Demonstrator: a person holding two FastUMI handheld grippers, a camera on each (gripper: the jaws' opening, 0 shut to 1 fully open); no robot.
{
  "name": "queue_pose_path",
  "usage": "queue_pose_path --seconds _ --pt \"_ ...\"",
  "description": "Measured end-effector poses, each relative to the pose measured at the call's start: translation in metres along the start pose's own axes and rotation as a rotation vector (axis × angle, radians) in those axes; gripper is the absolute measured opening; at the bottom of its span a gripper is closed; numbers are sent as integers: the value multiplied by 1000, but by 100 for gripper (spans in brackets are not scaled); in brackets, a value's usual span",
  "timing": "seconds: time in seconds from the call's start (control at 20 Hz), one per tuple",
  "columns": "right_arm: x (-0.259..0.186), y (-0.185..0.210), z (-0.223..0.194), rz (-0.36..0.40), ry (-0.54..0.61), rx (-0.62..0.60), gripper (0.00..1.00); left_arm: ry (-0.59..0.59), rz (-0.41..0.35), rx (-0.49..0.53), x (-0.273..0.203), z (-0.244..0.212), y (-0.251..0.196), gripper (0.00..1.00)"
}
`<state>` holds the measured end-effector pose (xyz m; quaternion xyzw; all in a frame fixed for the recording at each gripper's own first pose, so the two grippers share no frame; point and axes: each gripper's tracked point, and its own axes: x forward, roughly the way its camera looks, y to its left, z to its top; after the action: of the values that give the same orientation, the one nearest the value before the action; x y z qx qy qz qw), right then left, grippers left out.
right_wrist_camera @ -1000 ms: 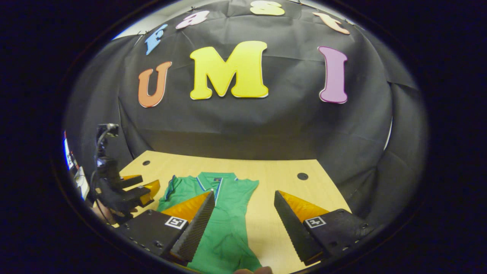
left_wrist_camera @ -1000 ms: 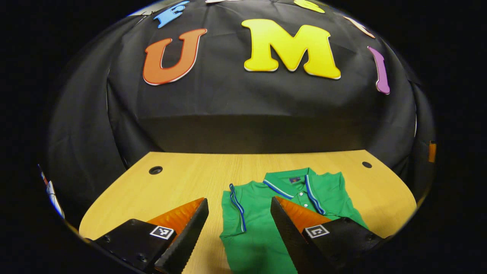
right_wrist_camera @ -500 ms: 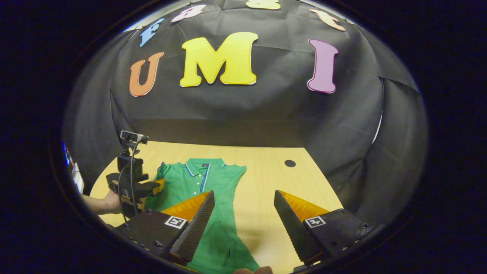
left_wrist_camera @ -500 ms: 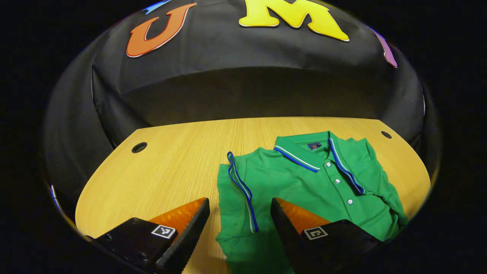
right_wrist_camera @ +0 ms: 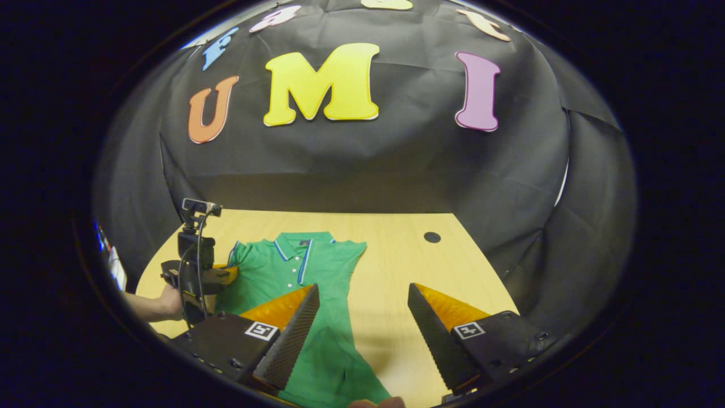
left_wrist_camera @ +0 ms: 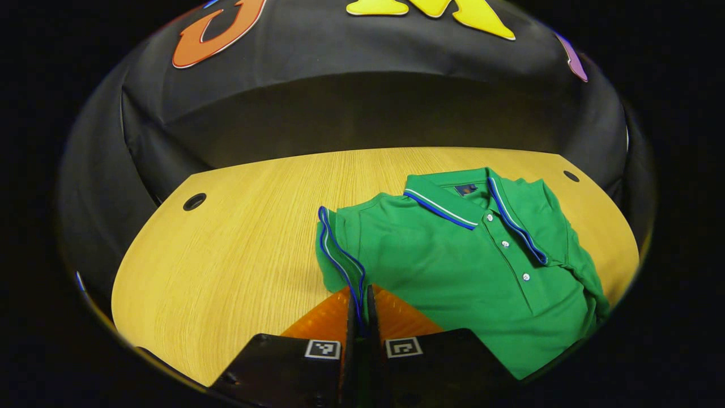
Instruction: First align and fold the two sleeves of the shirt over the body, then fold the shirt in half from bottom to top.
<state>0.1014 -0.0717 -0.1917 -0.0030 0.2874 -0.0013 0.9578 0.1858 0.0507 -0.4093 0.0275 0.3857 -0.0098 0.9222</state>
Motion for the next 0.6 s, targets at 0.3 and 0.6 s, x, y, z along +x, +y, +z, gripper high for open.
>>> queue_pose_path --seconds 0.3,0.6 --pt "-7 2 -9 3 5 42 100 -68 -34 -40 -21 32 -2 10" --pt "-13 5 -15 25 -2 60 96 -72 -43 -5 -32 47 -10 11"
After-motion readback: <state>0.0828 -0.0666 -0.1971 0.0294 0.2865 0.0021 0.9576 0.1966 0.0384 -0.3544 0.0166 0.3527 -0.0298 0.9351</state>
